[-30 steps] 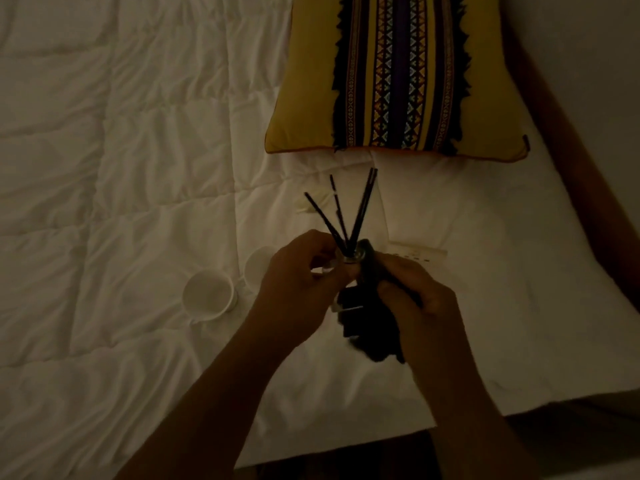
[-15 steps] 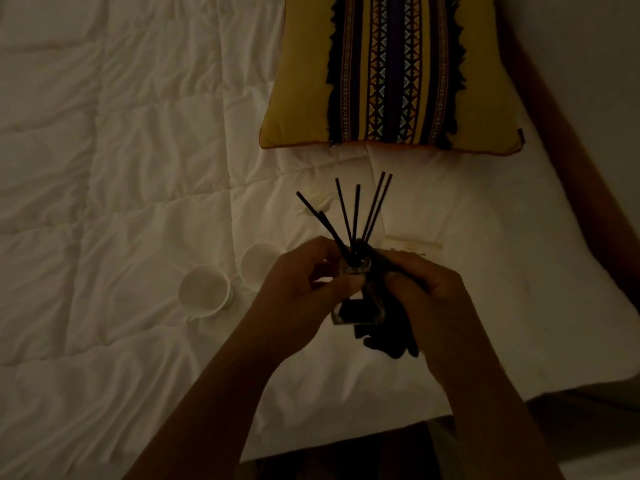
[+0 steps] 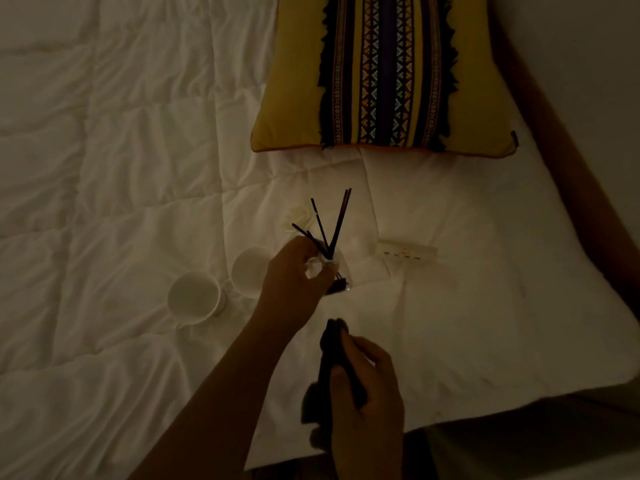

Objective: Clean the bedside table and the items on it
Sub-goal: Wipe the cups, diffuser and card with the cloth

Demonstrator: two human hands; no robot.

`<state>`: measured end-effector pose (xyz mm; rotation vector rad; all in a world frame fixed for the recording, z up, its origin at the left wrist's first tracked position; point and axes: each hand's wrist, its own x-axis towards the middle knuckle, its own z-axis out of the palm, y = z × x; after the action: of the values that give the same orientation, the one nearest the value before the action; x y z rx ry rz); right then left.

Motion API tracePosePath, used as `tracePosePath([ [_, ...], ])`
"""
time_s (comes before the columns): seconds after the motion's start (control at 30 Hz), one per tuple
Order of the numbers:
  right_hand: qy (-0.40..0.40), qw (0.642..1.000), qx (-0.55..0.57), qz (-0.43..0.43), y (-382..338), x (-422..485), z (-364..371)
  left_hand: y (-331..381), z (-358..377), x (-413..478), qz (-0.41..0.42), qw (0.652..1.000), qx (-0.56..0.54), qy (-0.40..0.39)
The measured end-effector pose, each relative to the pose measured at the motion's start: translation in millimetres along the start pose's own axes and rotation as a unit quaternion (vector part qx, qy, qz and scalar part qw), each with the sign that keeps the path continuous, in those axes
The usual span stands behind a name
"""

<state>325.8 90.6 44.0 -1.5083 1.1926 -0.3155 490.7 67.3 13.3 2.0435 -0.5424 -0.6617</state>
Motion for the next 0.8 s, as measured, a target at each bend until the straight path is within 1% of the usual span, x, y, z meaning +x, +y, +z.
tracePosePath([
  [0.07,-0.028,0.999,-0.001,0.027,11,-3,-5,-8,8,10,-0.004,1.000,-0.002,0.011],
  [0.13,-0.053,0.998,-0.003,0.042,20,-4,-10,-16,18,19,-0.013,0.999,-0.033,0.014],
  [0.2,-0.048,0.997,0.025,0.050,32,-2,-14,-27,26,29,-0.020,0.999,-0.036,0.022],
  [0.3,-0.015,0.996,0.076,0.051,44,1,-18,-47,38,38,-0.020,0.999,0.002,0.030],
  [0.43,-0.035,0.995,0.084,0.043,63,11,-21,-63,50,47,-0.049,0.998,-0.015,0.042],
  [0.5,-0.040,0.993,0.096,0.057,69,12,-24,-65,55,46,-0.059,0.997,-0.020,0.050],
  [0.63,-0.046,0.990,0.116,0.070,71,13,-33,-59,60,32,-0.039,0.994,-0.016,0.097],
  [0.7,-0.043,0.989,0.123,0.065,69,13,-38,-60,61,22,-0.041,0.994,-0.019,0.098],
  [0.73,-0.047,0.989,0.126,0.061,67,14,-41,-61,60,16,-0.066,0.993,-0.035,0.088],
  [0.8,-0.043,0.988,0.132,0.063,63,13,-45,-64,57,3,-0.148,0.985,-0.052,0.076],
])
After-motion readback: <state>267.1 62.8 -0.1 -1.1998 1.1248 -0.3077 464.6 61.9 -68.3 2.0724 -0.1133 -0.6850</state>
